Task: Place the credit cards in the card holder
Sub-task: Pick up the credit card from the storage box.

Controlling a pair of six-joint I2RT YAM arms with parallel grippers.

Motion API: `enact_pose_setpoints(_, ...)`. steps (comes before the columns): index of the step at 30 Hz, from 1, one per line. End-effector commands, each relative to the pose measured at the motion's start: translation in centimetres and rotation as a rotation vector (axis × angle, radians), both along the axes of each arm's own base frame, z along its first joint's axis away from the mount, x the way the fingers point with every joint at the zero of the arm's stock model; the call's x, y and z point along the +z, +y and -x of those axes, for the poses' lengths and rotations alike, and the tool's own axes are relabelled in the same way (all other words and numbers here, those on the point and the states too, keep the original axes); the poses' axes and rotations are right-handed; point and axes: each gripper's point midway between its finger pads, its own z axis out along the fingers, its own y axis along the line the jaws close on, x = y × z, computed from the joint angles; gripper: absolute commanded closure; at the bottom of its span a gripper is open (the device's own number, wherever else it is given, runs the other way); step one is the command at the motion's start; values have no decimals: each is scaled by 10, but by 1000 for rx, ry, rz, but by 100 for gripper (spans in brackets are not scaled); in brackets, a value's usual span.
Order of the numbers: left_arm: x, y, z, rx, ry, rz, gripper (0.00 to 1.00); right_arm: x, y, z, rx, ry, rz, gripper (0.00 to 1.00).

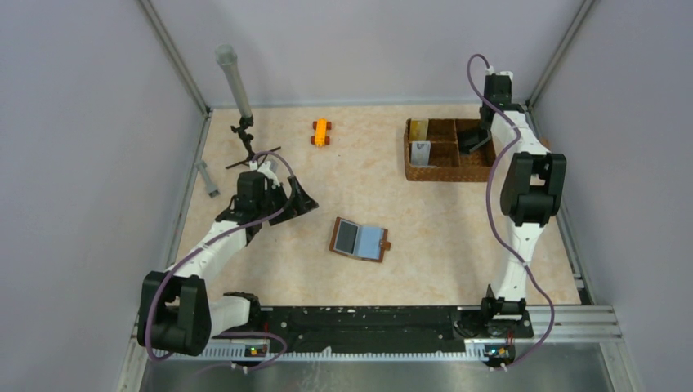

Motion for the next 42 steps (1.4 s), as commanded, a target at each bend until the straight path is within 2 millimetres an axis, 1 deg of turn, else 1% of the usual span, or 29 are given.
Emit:
enact_pose_setpoints(1, 1, -1, -3, -8, -25, 12, 1, 52, 4, -4, 16, -114, -39, 66)
enact_pose_setpoints(4, 1, -1, -3, -8, -26, 11, 1, 48, 11, -3, 50, -110, -70, 49)
enact_pose_setpoints(6, 2, -1, -3, -10, -29, 12, 1, 41, 14, -3, 64, -86, -85, 42)
enact_pose_setpoints(8, 3, -1, -3, -10, -30, 12, 1, 33, 17, -3, 74, -66, -92, 39)
enact_pose_setpoints(13, 1, -1, -2, -10, -25, 9, 1, 12, 13, 0, 53, -5, -70, 36)
enact_pose_setpoints(18, 1, 0, -2, -9, -23, 7, 1, 1, 3, 2, 9, 39, -28, 36)
enact_pose_setpoints(20, 1, 0, -2, -8, -23, 7, 1, -1, 1, 4, -4, 48, -14, 37)
enact_pose_setpoints(23, 1, -1, -2, -9, -23, 7, 1, 0, -3, 4, -18, 49, -1, 41)
enact_pose_setpoints(32, 1, -1, -2, -10, -25, 9, 1, 2, -3, 1, -19, 51, -1, 49)
enact_pose_setpoints(38, 2, -1, -2, -7, -27, 12, 1, 12, -4, 2, -26, 35, 4, 60)
enact_pose_setpoints(42, 1, -1, -2, -9, -26, 14, 1, 14, -1, 0, -10, 32, -12, 70)
